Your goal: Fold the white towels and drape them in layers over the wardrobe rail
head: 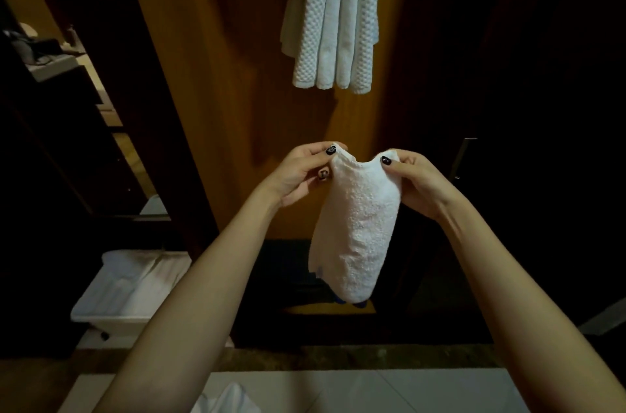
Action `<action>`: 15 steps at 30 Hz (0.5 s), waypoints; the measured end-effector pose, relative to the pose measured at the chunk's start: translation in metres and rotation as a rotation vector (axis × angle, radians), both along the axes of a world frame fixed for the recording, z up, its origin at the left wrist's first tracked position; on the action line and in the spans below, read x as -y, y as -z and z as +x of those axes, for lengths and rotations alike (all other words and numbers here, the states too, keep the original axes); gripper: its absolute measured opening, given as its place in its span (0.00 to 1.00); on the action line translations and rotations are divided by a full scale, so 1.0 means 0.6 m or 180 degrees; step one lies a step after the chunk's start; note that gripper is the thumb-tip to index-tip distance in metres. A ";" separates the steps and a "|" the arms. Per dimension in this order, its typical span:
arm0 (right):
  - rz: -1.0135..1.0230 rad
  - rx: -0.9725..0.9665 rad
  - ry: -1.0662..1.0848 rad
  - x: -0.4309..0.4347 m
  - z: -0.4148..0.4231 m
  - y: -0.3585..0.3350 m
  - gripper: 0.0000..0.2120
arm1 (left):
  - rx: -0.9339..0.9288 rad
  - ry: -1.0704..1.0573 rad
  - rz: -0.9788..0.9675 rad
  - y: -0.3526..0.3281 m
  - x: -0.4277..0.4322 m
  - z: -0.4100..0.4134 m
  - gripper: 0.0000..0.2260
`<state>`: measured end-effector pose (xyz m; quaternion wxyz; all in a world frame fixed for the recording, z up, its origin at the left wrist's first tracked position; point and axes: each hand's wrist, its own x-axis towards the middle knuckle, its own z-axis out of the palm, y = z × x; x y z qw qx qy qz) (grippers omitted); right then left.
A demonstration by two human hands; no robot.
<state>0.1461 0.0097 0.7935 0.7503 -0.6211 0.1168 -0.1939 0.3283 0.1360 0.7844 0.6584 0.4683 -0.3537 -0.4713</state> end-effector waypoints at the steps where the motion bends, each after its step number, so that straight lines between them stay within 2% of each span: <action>1: -0.0012 0.0002 -0.0050 -0.006 -0.001 -0.005 0.04 | -0.0023 0.0068 -0.0027 -0.005 -0.005 -0.004 0.07; 7: -0.0278 0.0184 -0.0069 -0.031 0.015 -0.023 0.04 | -0.0073 0.0213 -0.0146 -0.027 -0.015 -0.035 0.05; 10: -0.0435 0.0248 -0.0133 -0.038 0.017 -0.034 0.09 | -0.0125 0.0311 -0.0237 -0.028 -0.019 -0.036 0.05; 13: -0.0669 0.0229 -0.0074 -0.043 0.015 -0.040 0.04 | -0.0091 0.0421 -0.0290 -0.030 -0.023 -0.041 0.04; 15: -0.0895 0.0240 -0.0002 -0.044 0.014 -0.041 0.06 | -0.0047 0.0503 -0.0293 -0.030 -0.023 -0.043 0.08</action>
